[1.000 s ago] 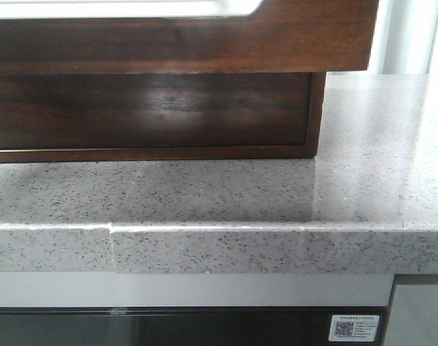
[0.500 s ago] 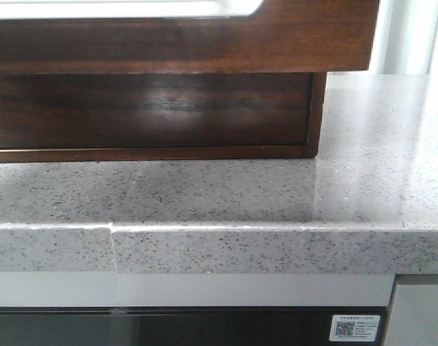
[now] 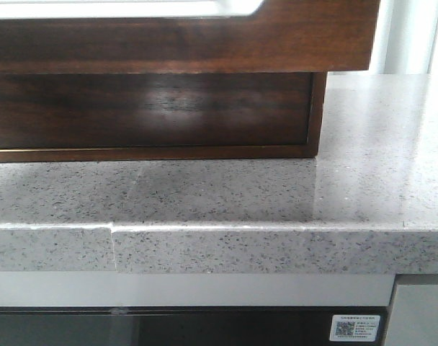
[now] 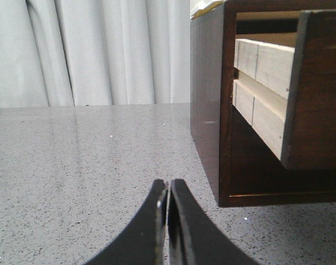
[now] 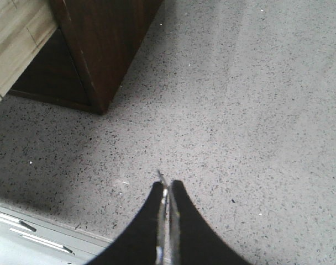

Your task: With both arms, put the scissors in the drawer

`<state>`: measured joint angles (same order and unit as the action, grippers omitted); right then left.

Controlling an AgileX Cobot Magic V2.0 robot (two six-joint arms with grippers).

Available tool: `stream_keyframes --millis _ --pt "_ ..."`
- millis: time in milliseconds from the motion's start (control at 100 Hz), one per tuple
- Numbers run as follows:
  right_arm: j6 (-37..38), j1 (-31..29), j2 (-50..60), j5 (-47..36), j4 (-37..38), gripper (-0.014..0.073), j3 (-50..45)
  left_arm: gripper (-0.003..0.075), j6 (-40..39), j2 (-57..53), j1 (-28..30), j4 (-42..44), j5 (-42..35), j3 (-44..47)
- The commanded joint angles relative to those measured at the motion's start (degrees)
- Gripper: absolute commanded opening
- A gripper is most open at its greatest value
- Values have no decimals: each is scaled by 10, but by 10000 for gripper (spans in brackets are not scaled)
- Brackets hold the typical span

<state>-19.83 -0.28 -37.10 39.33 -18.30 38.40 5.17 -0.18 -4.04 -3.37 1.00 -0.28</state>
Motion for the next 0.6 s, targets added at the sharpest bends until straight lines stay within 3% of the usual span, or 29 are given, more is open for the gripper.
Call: stream_keyframes --millis 0,260,460,590 --pt "-2 -4 1 -40 -3 -69 14 -20 -7 -18 -4 -5 -47 20" --pt "-2 -6 40 -62 -3 -69 -11 -20 -7 -18 -4 -5 -47 20" --pt "-2 -13 209 -251 5 -69 -170 -20 -7 -18 -4 -5 -47 20" --pt "-2 -13 317 -315 5 -69 -256 -20 -7 -18 -4 -5 -47 20"
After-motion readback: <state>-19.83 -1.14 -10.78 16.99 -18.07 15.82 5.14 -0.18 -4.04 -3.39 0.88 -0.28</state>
